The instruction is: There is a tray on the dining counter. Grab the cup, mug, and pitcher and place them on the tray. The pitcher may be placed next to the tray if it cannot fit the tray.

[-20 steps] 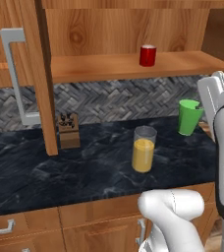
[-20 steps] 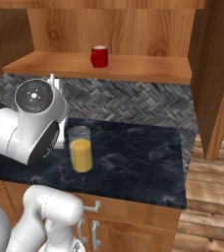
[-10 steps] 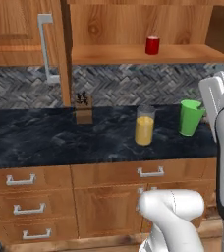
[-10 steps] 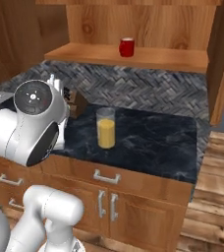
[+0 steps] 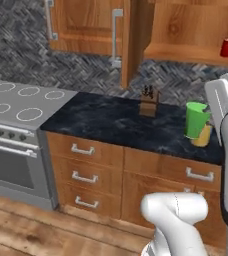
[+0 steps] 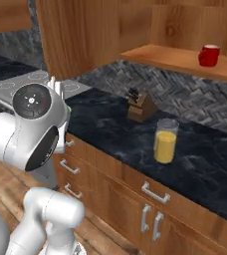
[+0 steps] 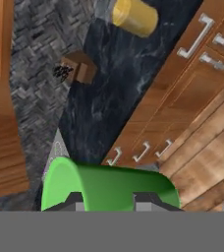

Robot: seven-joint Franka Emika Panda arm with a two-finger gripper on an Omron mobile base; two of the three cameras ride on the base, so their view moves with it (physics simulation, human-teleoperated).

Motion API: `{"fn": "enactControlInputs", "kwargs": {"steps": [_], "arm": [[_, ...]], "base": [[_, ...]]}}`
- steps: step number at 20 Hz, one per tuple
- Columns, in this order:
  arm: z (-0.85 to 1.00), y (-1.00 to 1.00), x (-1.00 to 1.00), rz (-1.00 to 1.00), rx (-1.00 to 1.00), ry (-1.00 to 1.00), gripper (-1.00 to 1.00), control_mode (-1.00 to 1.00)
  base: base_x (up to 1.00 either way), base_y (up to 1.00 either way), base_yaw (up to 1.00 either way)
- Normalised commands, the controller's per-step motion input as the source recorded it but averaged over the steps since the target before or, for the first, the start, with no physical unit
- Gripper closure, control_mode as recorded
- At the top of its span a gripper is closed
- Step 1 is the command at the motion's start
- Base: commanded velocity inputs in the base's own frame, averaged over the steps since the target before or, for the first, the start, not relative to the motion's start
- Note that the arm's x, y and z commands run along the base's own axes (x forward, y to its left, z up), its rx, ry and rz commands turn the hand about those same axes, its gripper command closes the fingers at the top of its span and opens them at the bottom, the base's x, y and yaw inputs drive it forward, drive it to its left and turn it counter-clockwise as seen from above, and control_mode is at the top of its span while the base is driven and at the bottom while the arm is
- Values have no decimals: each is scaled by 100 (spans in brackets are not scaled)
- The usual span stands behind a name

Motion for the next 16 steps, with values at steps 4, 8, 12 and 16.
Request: {"fn": "enactControlInputs", "kwargs": {"steps": [4,8,12,16], "arm": [[0,0,0,0,0,0,100,100],[0,0,0,0,0,0,100,100],[0,0,0,0,0,0,100,100],[0,0,0,0,0,0,100,100]], "base": [[0,54,78],[0,55,82],[0,45,82],[0,41,82]]}}
